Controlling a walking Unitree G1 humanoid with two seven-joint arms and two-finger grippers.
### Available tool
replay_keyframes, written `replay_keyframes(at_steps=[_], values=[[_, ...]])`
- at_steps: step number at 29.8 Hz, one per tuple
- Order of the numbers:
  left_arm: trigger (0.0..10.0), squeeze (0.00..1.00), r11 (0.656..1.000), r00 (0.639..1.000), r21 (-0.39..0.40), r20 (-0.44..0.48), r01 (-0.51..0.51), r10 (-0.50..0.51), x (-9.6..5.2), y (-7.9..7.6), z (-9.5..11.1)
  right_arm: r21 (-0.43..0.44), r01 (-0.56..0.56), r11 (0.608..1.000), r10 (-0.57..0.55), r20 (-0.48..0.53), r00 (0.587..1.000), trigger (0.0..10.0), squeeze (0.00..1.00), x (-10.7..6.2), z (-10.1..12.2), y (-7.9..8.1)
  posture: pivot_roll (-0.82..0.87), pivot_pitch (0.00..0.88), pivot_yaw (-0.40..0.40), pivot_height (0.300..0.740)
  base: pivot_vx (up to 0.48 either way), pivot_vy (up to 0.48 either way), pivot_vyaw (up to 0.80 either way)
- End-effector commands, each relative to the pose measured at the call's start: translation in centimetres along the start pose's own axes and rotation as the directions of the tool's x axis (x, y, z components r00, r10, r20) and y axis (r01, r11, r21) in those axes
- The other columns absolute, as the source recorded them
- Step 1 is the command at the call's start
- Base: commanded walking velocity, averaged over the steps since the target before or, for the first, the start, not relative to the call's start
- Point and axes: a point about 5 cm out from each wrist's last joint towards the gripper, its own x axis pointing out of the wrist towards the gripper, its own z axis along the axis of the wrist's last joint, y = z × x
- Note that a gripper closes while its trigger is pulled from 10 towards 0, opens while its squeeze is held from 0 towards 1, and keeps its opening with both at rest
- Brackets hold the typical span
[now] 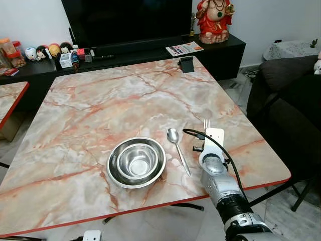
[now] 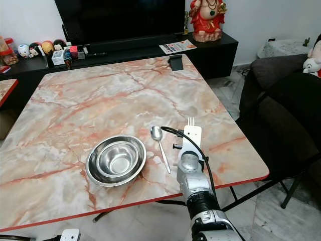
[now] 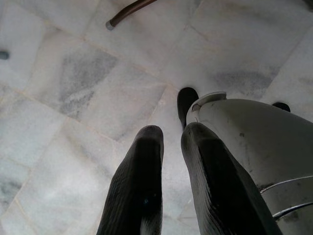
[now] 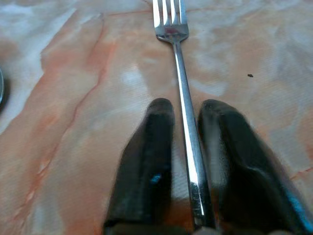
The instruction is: Setting the table
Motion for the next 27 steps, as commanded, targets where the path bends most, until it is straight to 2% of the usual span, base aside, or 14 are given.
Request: replay_keyframes(at_steps=[1, 2, 10, 11, 15, 16, 17, 21, 27], values=[[10.0, 0.00, 1.000, 1.000, -0.016, -0.008, 0.003, -0.003, 0.0, 0.0, 0.0, 0.005, 0.049, 0.999, -0.049, -0.077, 0.996, 10.0, 0.23, 0.2, -1.5, -1.1, -0.02, 0.000, 0.076, 0.740, 0.000, 0.000, 0.00], [10.0, 0.00, 1.000, 1.000, -0.015, -0.007, 0.004, -0.004, 0.0, 0.0, 0.0, 0.005, 0.048, 0.999, -0.048, -0.077, 0.996, 10.0, 0.00, 0.2, -1.5, -1.1, -0.02, 0.000, 0.076, 0.740, 0.000, 0.000, 0.00], [10.0, 0.00, 1.000, 1.000, -0.016, -0.003, 0.006, -0.006, 0.1, -0.1, 0.2, -0.001, 0.059, 0.998, -0.059, -0.056, 0.997, 10.0, 0.00, 0.1, -1.3, -1.3, -0.02, 0.000, 0.077, 0.740, 0.000, 0.000, 0.00], [10.0, 0.00, 1.000, 1.000, -0.015, -0.004, 0.007, -0.007, 0.1, -0.1, 0.2, -0.003, 0.057, 0.998, -0.057, -0.056, 0.997, 10.0, 0.23, 0.2, -1.2, -1.3, -0.02, 0.000, 0.077, 0.740, 0.000, 0.000, 0.00], [10.0, 0.00, 1.000, 1.000, -0.013, -0.006, 0.008, -0.008, 0.1, -0.1, 0.2, -0.007, 0.055, 0.998, -0.056, -0.057, 0.997, 10.0, 0.23, 0.2, -1.2, -1.3, -0.02, 0.000, 0.077, 0.740, 0.000, 0.000, 0.00], [10.0, 0.00, 1.000, 1.000, -0.013, -0.004, 0.009, -0.010, 0.1, -0.2, 0.3, -0.027, 0.033, 0.999, -0.035, -0.064, 0.997, 10.0, 0.50, 0.4, -1.1, -1.1, -0.03, 0.000, 0.077, 0.740, 0.000, 0.000, 0.00], [10.0, 0.00, 1.000, 1.000, -0.014, -0.002, 0.011, -0.011, 0.2, -0.3, 0.4, -0.048, 0.010, 0.999, -0.013, -0.064, 0.998, 10.0, 0.00, 0.7, -0.8, -0.9, -0.03, 0.000, 0.077, 0.740, 0.000, 0.000, 0.00], [10.0, 0.00, 1.000, 1.000, -0.021, 0.005, 0.014, -0.014, 0.2, -0.4, 0.6, -0.052, 0.004, 0.999, -0.004, -0.001, 1.000, 10.0, 0.00, 1.2, 1.5, -1.0, -0.03, 0.000, 0.072, 0.740, 0.000, 0.000, 0.00], [10.0, 0.00, 1.000, 1.000, -0.025, 0.006, 0.017, -0.016, 0.2, -0.5, 0.6, -0.035, -0.003, 0.999, 0.004, 0.035, 0.999, 10.0, 0.00, 1.4, 2.9, -0.8, -0.03, 0.000, 0.070, 0.740, 0.000, 0.000, 0.00]])
